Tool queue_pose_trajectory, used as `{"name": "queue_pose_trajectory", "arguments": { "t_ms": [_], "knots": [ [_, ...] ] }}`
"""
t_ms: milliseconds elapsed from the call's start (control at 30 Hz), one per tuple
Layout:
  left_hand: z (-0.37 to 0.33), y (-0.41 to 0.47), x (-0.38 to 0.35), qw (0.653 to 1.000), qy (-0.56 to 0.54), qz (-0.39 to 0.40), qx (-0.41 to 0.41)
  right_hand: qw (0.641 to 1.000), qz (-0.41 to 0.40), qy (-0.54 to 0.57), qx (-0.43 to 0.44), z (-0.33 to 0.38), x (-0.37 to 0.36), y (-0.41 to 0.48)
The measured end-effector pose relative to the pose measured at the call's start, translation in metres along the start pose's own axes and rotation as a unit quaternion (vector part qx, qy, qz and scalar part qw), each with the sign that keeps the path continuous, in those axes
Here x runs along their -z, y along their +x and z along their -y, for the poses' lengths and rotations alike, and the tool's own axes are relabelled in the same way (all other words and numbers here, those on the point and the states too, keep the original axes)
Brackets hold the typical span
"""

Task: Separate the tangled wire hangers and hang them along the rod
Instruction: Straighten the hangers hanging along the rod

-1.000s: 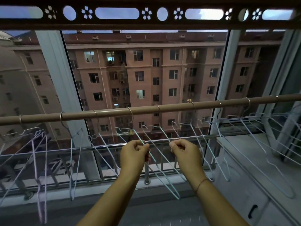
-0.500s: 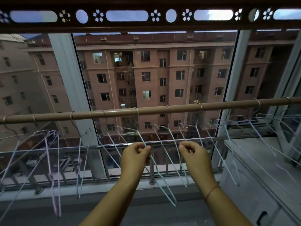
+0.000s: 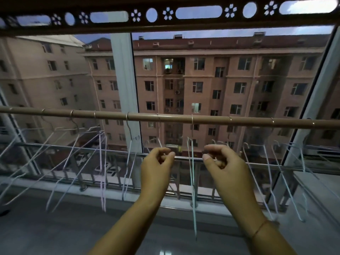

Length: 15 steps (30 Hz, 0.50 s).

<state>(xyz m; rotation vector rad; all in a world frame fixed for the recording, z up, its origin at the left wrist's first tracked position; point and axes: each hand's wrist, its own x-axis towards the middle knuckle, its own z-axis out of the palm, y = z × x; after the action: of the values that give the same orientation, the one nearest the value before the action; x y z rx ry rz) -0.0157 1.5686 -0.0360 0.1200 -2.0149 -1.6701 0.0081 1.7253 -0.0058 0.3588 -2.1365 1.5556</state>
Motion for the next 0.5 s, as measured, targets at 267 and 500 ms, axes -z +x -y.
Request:
{"name": "queue_pose_trajectory", "arguments": {
  "t_ms": [267, 500],
  "knots": [
    [0.006, 0.025, 0.087, 0.993, 0.019, -0.102, -0.053, 0.991, 0.132, 0.012, -0.002, 0.04, -0.07, -0.016],
    [0.047, 0.069, 0.159, 0.991, 0.095, -0.097, 0.009, 0.992, 0.095, -0.079, -0.041, 0.041, -0.152, -0.014]
  ]
}}
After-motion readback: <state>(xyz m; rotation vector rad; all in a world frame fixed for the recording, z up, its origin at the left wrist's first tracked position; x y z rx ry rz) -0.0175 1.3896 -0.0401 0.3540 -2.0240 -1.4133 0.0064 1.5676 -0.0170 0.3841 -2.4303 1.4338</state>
